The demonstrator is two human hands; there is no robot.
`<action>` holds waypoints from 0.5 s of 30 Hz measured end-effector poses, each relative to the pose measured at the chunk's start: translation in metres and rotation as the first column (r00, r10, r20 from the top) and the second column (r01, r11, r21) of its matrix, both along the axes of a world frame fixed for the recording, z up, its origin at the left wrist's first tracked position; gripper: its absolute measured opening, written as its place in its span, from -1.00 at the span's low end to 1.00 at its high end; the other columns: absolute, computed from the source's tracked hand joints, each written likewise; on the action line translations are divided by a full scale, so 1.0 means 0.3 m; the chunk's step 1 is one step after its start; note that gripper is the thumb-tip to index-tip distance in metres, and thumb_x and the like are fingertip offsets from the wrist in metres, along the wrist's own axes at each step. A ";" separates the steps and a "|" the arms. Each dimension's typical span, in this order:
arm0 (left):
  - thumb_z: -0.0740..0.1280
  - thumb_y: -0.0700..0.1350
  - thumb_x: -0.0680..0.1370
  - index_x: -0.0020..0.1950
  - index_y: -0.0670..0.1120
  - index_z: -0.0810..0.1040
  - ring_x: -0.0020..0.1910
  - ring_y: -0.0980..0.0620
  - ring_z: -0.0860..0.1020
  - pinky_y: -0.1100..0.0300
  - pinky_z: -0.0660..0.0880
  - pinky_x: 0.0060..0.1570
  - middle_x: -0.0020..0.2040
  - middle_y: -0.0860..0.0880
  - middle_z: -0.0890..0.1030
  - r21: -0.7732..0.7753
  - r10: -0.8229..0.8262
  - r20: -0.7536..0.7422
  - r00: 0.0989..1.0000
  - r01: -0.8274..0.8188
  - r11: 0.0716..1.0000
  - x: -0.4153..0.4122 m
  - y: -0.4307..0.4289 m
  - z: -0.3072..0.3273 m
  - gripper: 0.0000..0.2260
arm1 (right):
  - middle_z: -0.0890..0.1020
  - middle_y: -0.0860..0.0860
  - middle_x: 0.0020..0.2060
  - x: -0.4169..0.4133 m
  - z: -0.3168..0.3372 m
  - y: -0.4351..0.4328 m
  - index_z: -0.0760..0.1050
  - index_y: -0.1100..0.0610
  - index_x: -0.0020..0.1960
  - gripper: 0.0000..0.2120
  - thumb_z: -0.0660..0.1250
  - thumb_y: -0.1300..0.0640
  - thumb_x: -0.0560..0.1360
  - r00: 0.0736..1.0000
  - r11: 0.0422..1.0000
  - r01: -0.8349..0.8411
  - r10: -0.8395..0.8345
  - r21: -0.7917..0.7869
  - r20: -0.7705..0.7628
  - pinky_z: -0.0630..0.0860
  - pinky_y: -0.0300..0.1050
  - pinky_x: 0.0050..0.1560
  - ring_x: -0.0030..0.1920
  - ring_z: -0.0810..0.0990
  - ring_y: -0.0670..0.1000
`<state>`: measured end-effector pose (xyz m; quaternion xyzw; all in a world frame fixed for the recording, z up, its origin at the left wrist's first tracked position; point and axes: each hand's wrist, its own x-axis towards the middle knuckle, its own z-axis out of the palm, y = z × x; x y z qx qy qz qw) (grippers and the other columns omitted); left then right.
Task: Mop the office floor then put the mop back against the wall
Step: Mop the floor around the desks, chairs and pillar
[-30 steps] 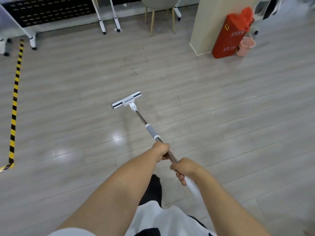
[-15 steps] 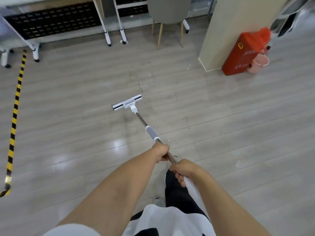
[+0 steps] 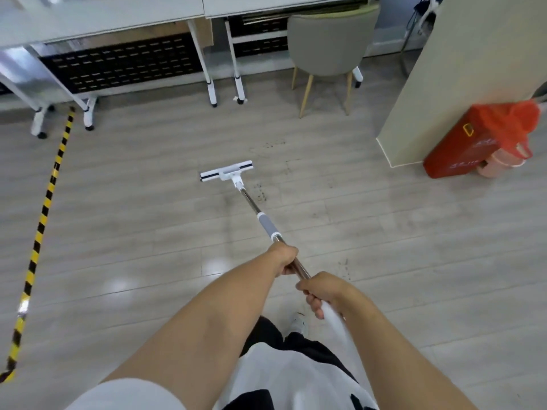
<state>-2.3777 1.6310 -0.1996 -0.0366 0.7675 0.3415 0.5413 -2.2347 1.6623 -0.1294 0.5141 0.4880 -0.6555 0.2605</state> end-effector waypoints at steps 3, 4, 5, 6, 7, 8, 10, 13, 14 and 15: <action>0.23 -0.23 0.65 0.12 -0.18 0.38 -0.30 -0.01 0.56 0.15 0.53 -0.42 -0.18 -0.11 0.52 0.024 0.019 -0.001 1.000 -0.019 1.000 -0.182 0.137 0.031 -0.93 | 0.41 0.02 -0.53 -0.180 0.020 0.144 0.42 0.18 -0.17 -0.84 0.32 0.18 0.57 1.000 1.000 -0.013 0.013 0.013 -0.013 0.33 -0.21 -0.50 -0.58 0.32 -0.02; 0.23 -0.22 0.65 0.13 -0.18 0.38 -0.29 -0.01 0.57 0.15 0.53 -0.43 -0.17 -0.11 0.52 0.032 0.024 0.000 1.000 -0.024 0.999 -0.245 0.180 0.033 -0.91 | 0.41 0.02 -0.53 -0.242 0.023 0.189 0.41 0.18 -0.18 -0.83 0.31 0.19 0.57 1.000 1.000 -0.012 0.013 0.023 -0.022 0.32 -0.22 -0.50 -0.58 0.32 -0.02; 0.23 -0.22 0.64 0.16 -0.19 0.39 -0.28 -0.02 0.57 0.15 0.53 -0.43 -0.16 -0.12 0.53 0.033 0.023 -0.001 1.000 -0.023 0.999 -0.308 0.224 0.031 -0.89 | 0.40 0.03 -0.53 -0.303 0.025 0.232 0.40 0.18 -0.18 -0.82 0.31 0.19 0.58 1.000 1.000 -0.006 0.007 0.030 -0.027 0.32 -0.23 -0.51 -0.58 0.32 -0.02; 0.23 -0.23 0.64 0.18 -0.20 0.40 -0.28 -0.02 0.58 0.15 0.53 -0.43 -0.16 -0.12 0.53 0.031 0.020 -0.003 1.000 -0.020 0.999 -0.371 0.267 0.023 -0.87 | 0.40 0.03 -0.52 -0.367 0.027 0.273 0.40 0.18 -0.19 -0.82 0.31 0.20 0.58 1.000 0.999 0.001 0.000 0.035 -0.028 0.31 -0.23 -0.51 -0.58 0.31 -0.03; 0.23 -0.23 0.63 0.18 -0.20 0.40 -0.27 -0.03 0.58 0.14 0.54 -0.41 -0.16 -0.12 0.53 0.032 0.018 -0.002 1.000 -0.018 0.999 -0.435 0.307 0.016 -0.86 | 0.40 0.03 -0.52 -0.432 0.024 0.312 0.40 0.18 -0.18 -0.82 0.31 0.20 0.57 1.000 0.999 0.004 -0.003 0.039 -0.028 0.30 -0.23 -0.51 -0.58 0.31 -0.03; 0.23 -0.23 0.63 0.19 -0.21 0.41 -0.26 -0.03 0.58 0.13 0.56 -0.38 -0.15 -0.12 0.53 0.035 0.017 0.003 1.000 -0.017 0.999 -0.505 0.345 0.009 -0.86 | 0.40 0.03 -0.51 -0.500 0.017 0.350 0.40 0.18 -0.18 -0.83 0.31 0.20 0.57 1.000 0.999 0.001 0.000 0.044 -0.024 0.31 -0.23 -0.51 -0.57 0.31 -0.03; 0.23 -0.23 0.63 0.21 -0.22 0.41 -0.24 -0.05 0.59 0.11 0.60 -0.31 -0.13 -0.13 0.54 0.042 0.024 0.026 0.999 -0.025 0.999 -0.661 0.424 -0.016 -0.83 | 0.40 0.04 -0.51 -0.651 -0.005 0.423 0.41 0.19 -0.16 -0.85 0.31 0.20 0.56 1.000 0.999 0.000 0.000 0.053 -0.017 0.31 -0.22 -0.50 -0.56 0.31 -0.02; 0.23 -0.24 0.63 0.24 -0.22 0.40 -0.24 -0.06 0.60 0.10 0.61 -0.32 -0.13 -0.14 0.54 0.025 -0.016 0.032 0.999 0.016 1.000 -0.922 0.543 -0.083 -0.81 | 0.40 0.05 -0.50 -0.909 -0.064 0.528 0.42 0.20 -0.15 -0.86 0.31 0.19 0.57 0.999 0.998 0.029 -0.027 0.062 -0.026 0.32 -0.21 -0.50 -0.56 0.31 -0.01; 0.23 -0.23 0.62 0.24 -0.23 0.40 -0.24 -0.06 0.61 0.11 0.60 -0.36 -0.13 -0.14 0.55 0.007 -0.027 0.040 0.999 0.026 1.000 -1.011 0.578 -0.106 -0.80 | 0.40 0.06 -0.50 -0.996 -0.078 0.557 0.43 0.21 -0.14 -0.86 0.30 0.19 0.57 0.999 0.997 0.035 -0.034 0.062 -0.020 0.33 -0.20 -0.49 -0.56 0.31 0.00; 0.24 -0.23 0.62 0.25 -0.23 0.41 -0.23 -0.06 0.62 0.12 0.59 -0.40 -0.11 -0.15 0.57 -0.005 -0.036 0.054 0.998 0.037 0.999 -1.104 0.621 -0.132 -0.78 | 0.40 0.07 -0.50 -1.087 -0.094 0.593 0.43 0.21 -0.14 -0.87 0.30 0.19 0.56 0.999 0.998 0.046 -0.046 0.052 -0.013 0.33 -0.20 -0.49 -0.55 0.32 0.00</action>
